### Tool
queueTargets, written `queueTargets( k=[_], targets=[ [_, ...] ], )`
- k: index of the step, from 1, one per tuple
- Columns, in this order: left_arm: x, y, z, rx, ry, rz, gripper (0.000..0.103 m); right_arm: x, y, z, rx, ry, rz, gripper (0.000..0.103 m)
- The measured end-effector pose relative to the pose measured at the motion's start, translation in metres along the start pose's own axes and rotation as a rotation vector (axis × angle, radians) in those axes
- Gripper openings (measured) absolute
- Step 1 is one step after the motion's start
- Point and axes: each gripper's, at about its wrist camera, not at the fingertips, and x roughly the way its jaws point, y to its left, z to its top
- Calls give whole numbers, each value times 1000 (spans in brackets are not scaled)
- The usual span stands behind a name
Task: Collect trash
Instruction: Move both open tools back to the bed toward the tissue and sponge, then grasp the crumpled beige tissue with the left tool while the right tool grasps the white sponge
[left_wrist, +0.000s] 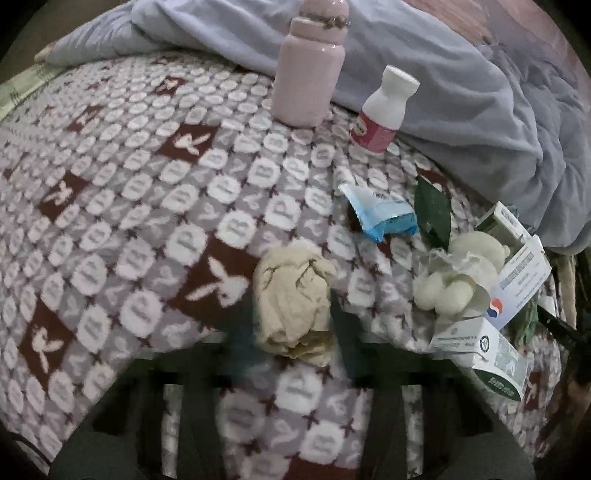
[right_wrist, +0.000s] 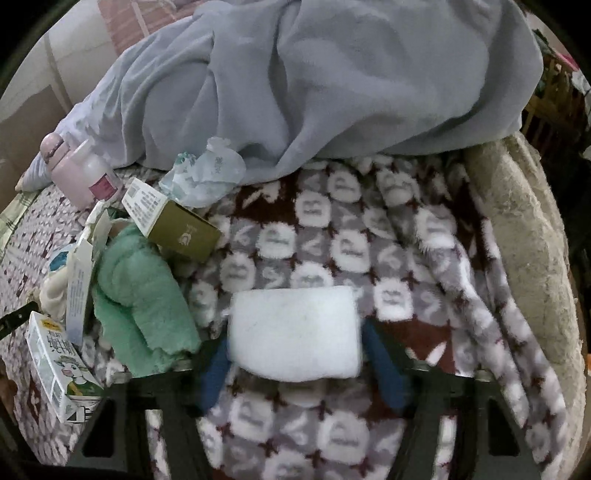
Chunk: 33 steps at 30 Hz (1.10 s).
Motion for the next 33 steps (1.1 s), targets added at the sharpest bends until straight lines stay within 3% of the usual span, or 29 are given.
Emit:
queueTargets(
  k=[6, 15, 33],
  targets=[
    [-30, -14, -7, 14, -57, -28, 25, -30, -1, -8, -15, -62, 44, 51],
    [-79, -80, -25, 126, -117, -97, 25, -86, 7, -37, -44, -112, 110, 51],
    [-94, -202, -78, 329, -141, -138, 25, -138, -22, -86, -32, -132, 62, 51]
  ],
)
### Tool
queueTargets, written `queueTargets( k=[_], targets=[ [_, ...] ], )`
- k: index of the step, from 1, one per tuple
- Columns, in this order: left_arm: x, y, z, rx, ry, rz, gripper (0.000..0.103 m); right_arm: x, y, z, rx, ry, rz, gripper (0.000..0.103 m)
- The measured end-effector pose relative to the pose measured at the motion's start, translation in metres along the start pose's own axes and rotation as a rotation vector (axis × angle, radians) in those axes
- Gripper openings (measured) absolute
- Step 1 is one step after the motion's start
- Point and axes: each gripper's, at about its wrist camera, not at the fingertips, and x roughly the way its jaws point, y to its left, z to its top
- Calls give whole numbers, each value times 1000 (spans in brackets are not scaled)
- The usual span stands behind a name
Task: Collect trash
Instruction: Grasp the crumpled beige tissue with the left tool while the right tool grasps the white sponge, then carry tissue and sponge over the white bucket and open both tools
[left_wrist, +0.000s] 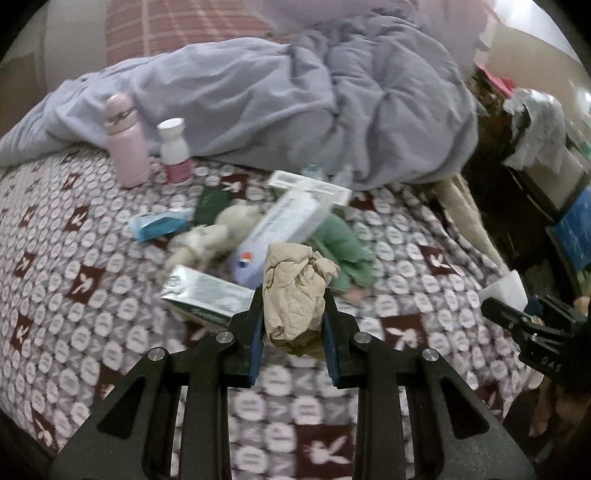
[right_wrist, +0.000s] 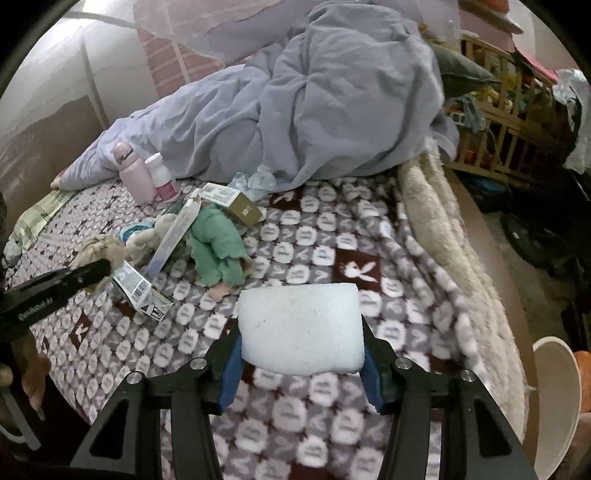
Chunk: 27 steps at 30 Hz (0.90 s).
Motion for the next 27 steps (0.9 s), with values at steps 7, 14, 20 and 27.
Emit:
queueTargets(
  k=[7, 14, 20, 27],
  targets=[
    [2, -40, 2, 47, 3, -31, 25, -18, -21, -9, 24, -14, -25, 51],
    [6, -79, 3, 97, 7, -61, 25, -34, -46, -16, 59, -27, -58, 51],
    [10, -110, 4, 138, 17, -91, 25, -46, -72, -25, 102, -37, -89, 51],
    [17, -149, 1, 184, 34, -137, 25, -59, -101, -35, 138, -38, -131, 51]
  ],
)
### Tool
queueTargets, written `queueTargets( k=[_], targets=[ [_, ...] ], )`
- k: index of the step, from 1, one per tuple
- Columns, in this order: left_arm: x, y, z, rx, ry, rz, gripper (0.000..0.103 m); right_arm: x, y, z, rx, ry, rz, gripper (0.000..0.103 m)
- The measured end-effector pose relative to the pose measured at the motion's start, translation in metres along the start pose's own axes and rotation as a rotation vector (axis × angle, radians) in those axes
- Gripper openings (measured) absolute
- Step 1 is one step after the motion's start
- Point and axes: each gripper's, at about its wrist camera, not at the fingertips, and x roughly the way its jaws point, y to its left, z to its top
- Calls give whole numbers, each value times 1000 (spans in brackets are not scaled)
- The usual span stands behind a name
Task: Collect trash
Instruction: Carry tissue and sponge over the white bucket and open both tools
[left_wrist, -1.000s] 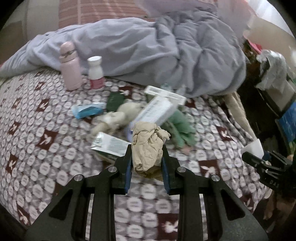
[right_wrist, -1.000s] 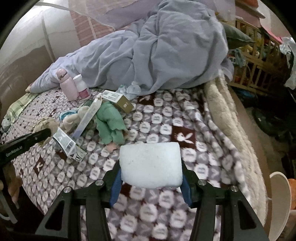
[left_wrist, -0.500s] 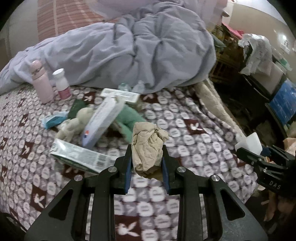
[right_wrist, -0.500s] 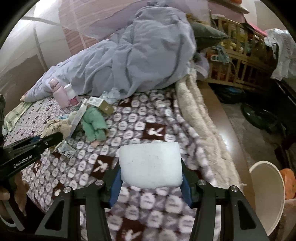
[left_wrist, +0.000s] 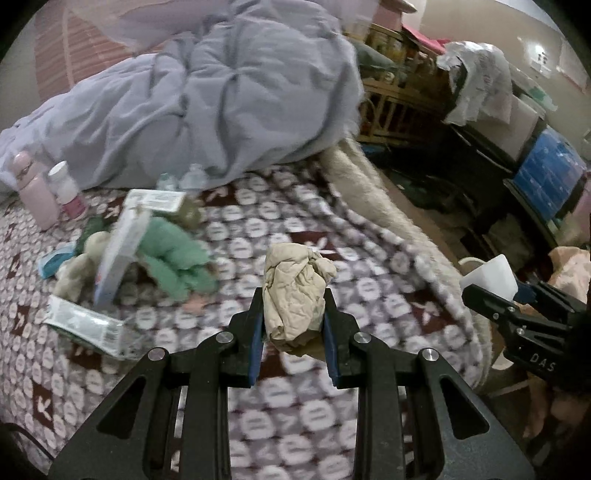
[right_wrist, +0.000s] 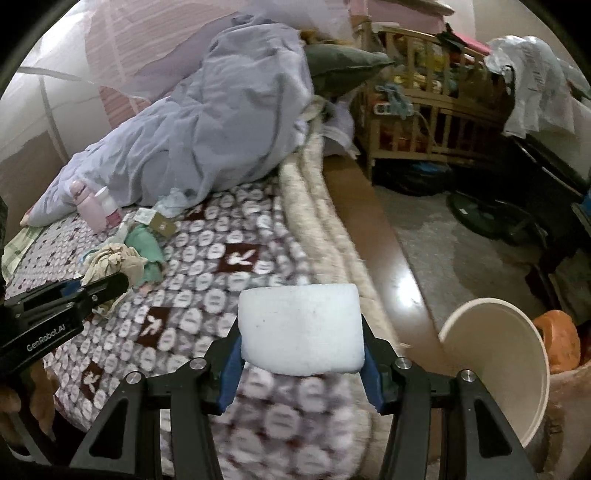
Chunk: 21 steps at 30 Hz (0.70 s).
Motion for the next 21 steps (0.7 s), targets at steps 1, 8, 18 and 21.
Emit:
queueTargets(
  k=[1, 8, 18, 21],
  targets=[
    [2, -5, 1, 8, 2, -6, 25, -1, -4, -1, 6, 0, -4, 51],
    [14, -50, 6, 72, 13, -55, 25, -10, -42, -11, 59, 4, -47, 52],
    [34, -122, 11, 162, 40, -151, 25, -21, -106, -27, 152, 14, -123, 52],
    [39, -146, 13, 198, 48, -176, 25, -23, -126, -34, 181, 25, -153, 52]
  ],
)
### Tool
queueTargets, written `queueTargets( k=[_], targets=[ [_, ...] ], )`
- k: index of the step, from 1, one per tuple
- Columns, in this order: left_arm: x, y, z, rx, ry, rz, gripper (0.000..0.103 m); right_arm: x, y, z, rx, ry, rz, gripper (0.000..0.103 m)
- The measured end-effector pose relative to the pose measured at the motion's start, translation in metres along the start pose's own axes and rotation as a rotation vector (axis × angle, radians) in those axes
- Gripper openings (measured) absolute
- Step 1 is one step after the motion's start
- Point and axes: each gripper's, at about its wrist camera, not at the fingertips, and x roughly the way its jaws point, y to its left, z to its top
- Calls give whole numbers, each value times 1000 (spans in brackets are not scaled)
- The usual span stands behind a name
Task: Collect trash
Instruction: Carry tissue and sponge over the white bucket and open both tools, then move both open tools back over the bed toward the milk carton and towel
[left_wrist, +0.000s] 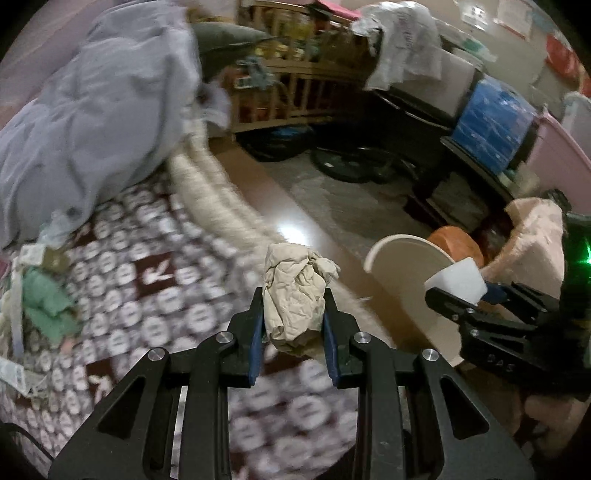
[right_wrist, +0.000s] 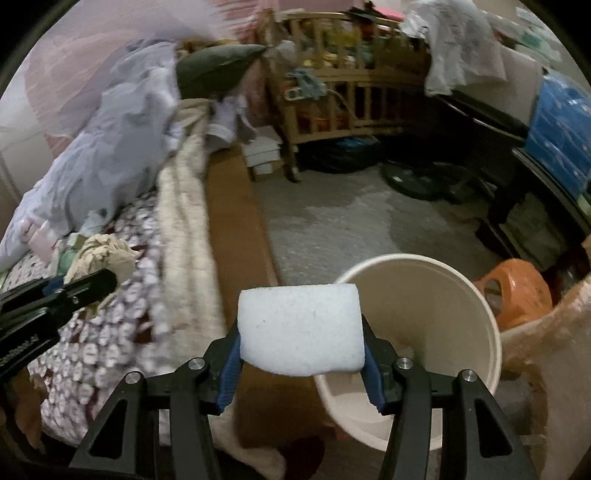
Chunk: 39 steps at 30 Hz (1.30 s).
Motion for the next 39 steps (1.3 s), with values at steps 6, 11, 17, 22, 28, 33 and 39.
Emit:
queueTargets(
  k=[6, 11, 17, 22, 28, 33, 39],
  targets=[
    [21, -36, 8, 47, 26, -42, 25, 0, -42, -9, 66, 16, -43, 53],
    [36, -61, 13, 85, 45, -69, 25, 0, -71, -15, 114, 26, -73, 53],
    [50, -81, 22, 104, 67, -121, 25, 5, -94, -21, 159, 43, -99, 53],
    [61, -96, 28, 93, 77, -197, 27, 8, -111, -25, 201, 52, -120, 55],
    [65, -104, 29, 70, 79, -298, 55, 14, -123, -28, 253, 70, -110, 59],
    [62, -97, 27, 58, 76, -288, 58, 12, -122, -29, 261, 50, -99, 67],
    [56, -79, 24, 48, 64, -203, 58, 14, -115, -27, 255, 53, -90, 67]
  ],
)
